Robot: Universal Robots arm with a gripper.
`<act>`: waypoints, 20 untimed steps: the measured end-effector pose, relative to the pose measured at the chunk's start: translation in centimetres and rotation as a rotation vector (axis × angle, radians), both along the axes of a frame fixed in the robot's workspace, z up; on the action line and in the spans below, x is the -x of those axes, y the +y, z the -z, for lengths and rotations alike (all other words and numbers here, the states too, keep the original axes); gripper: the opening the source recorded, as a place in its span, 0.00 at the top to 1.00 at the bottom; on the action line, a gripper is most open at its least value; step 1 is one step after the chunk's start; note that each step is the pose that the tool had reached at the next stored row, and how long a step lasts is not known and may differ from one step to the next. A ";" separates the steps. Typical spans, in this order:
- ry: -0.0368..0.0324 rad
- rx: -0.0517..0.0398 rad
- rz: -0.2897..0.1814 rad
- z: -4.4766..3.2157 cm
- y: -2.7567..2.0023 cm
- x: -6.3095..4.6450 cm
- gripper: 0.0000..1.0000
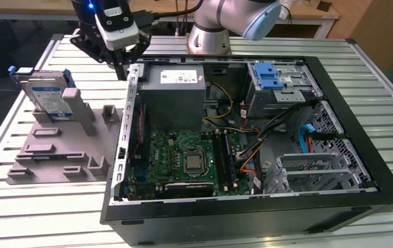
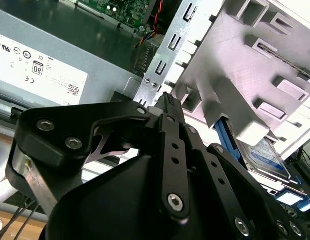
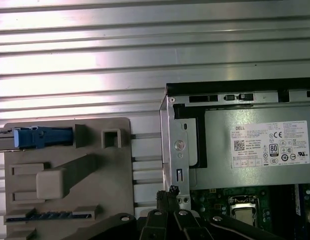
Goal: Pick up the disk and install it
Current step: 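Reach for the disk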
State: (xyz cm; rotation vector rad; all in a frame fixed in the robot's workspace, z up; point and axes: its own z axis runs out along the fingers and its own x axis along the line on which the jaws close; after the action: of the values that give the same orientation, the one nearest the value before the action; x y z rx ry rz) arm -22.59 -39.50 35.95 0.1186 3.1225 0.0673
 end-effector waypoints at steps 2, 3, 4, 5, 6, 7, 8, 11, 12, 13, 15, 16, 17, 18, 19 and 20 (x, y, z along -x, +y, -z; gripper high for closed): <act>0.0002 0.0000 0.000 0.04 0.00 0.1 0.89; 0.0003 0.0000 0.000 0.06 0.00 0.1 0.89; 0.0004 0.0000 0.000 0.09 0.00 0.2 0.89; 0.0005 0.0000 0.000 0.11 0.00 0.2 0.89; 0.0006 0.0000 0.000 0.14 0.00 0.3 0.89; 0.0007 0.0000 0.000 0.16 0.00 0.3 0.89; 0.0010 0.0000 0.000 0.25 0.01 0.5 0.89; 0.0013 0.0001 0.000 0.35 0.00 0.7 0.89; 0.0014 0.0000 0.000 0.37 0.00 0.7 0.89; 0.0014 0.0000 0.000 0.39 0.00 0.8 0.89; 0.0014 0.0000 0.000 0.44 0.01 0.9 0.89; 0.0016 0.0000 0.000 0.46 0.01 0.9 0.89; 0.0017 0.0001 0.000 0.47 0.01 1.0 0.89; 0.0017 0.0001 0.000 0.49 0.00 1.0 0.89; 0.0017 0.0000 0.000 0.51 0.00 1.1 0.89; 0.0019 0.0001 0.000 0.53 0.00 1.1 0.89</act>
State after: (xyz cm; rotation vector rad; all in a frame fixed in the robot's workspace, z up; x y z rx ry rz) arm -23.67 -39.49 35.42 0.1187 3.1244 0.0671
